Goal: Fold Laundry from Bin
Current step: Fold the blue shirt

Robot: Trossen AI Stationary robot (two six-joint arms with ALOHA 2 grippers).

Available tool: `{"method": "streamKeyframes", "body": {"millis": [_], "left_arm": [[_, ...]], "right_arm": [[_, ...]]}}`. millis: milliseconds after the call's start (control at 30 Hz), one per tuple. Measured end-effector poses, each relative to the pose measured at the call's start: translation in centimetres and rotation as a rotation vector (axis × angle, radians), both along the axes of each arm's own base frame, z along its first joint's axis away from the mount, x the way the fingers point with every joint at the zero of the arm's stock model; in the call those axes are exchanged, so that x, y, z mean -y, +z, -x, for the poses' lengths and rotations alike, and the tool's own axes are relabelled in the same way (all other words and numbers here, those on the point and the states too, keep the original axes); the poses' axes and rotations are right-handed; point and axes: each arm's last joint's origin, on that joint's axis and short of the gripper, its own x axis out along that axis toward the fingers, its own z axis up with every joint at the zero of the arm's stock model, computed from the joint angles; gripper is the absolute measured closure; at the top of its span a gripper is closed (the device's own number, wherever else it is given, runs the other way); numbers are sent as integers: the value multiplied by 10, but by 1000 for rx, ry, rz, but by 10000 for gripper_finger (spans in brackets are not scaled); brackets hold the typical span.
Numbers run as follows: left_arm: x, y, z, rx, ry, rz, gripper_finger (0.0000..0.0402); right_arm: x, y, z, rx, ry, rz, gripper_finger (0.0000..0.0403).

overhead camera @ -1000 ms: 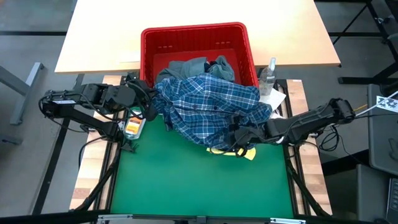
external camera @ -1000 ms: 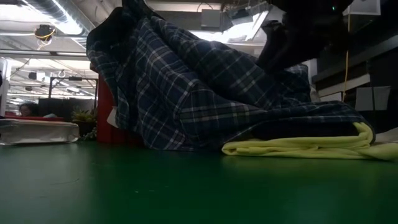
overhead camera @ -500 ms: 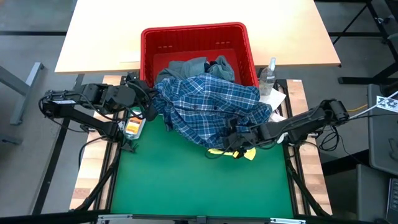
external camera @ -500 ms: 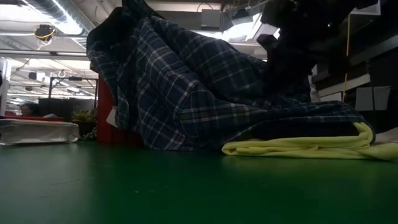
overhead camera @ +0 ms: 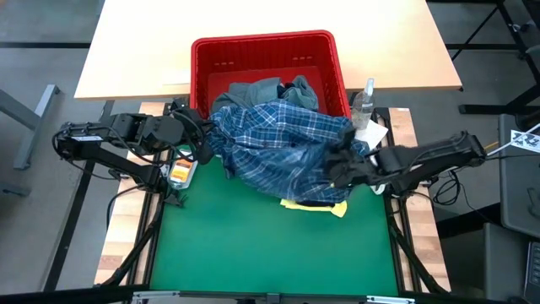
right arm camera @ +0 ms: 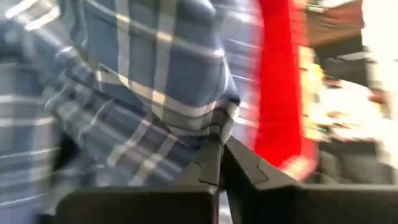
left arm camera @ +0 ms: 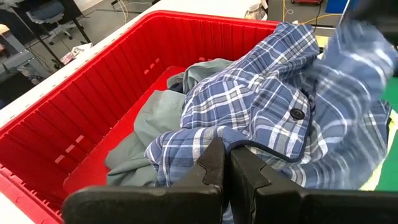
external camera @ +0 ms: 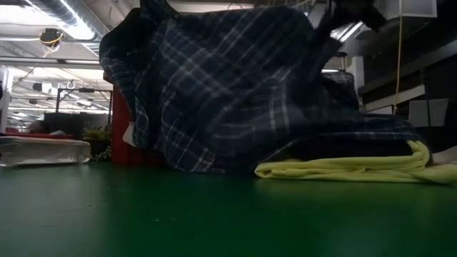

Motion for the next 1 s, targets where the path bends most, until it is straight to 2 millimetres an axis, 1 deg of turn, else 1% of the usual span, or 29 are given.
{"method": "streamKeyframes", "body": {"millis": [100, 200, 300, 367, 533, 667, 767, 867, 1000], "left_arm": [[0, 0, 0, 0, -1, 0, 401], [0, 0, 0, 0, 0, 0, 397], [0, 0, 0, 0, 0, 0, 389], [0, 0, 0, 0, 5, -4, 384], [0, 0, 0, -14, 5, -28, 373], [-1, 1, 0, -36, -5, -63, 344], [-1, 1, 0, -42, -8, -75, 310], [-1, 1, 0, -44, -8, -78, 278], [-1, 1, 0, -46, -12, -77, 260]], "right_arm": [[4, 27, 8, 23, -65, 110, 389], [11, 49, 11, 41, -107, 170, 397], [23, 65, 14, 47, -145, 175, 398], [34, 72, 15, 66, -191, 164, 393], [59, 72, 15, 51, -255, 81, 396], [72, 69, 14, 34, -248, -24, 400], [77, 68, 14, 31, -250, -59, 396], [80, 68, 15, 17, -253, -52, 396], [80, 68, 15, -7, -237, -37, 400]]}}
